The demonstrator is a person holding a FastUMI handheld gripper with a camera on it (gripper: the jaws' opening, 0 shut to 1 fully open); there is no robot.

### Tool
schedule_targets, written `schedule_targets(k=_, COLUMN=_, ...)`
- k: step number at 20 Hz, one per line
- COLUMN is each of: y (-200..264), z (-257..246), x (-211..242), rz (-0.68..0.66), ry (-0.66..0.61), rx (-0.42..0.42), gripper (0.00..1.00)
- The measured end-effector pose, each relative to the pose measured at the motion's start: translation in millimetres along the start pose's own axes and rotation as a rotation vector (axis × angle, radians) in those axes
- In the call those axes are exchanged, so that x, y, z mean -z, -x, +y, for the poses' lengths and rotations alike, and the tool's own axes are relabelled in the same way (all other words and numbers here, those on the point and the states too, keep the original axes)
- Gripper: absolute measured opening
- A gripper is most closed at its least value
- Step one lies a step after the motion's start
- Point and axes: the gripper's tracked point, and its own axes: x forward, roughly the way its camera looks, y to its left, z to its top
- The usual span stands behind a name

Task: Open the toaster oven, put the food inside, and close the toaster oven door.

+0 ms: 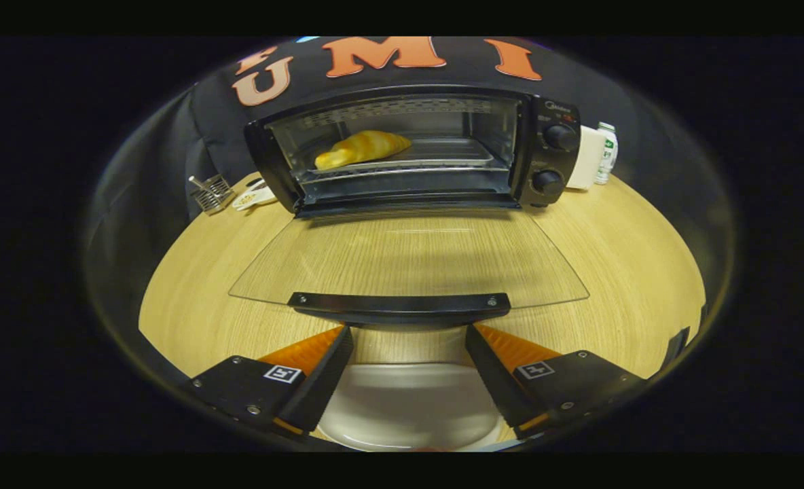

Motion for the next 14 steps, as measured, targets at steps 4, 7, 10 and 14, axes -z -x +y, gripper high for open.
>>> schedule_targets(k=4, y=14, z=6, x=-20, rz=-0.039, ry=-0.039, rx=-0.041, gripper=0.99)
schedule_targets(k=7, y=20, z=3, x=-47, rz=-0.082, ry=-0.079, rx=-0.043, gripper=0.99)
schedule_targets(k=10, y=25, z=2, x=-81, rz=-0.137, ry=-0.093, rx=-0.043, gripper=0.99)
schedule_targets(k=14, y=32, z=2, x=-127, rz=-0.217, ry=-0.101, rx=-0.039, gripper=0.99)
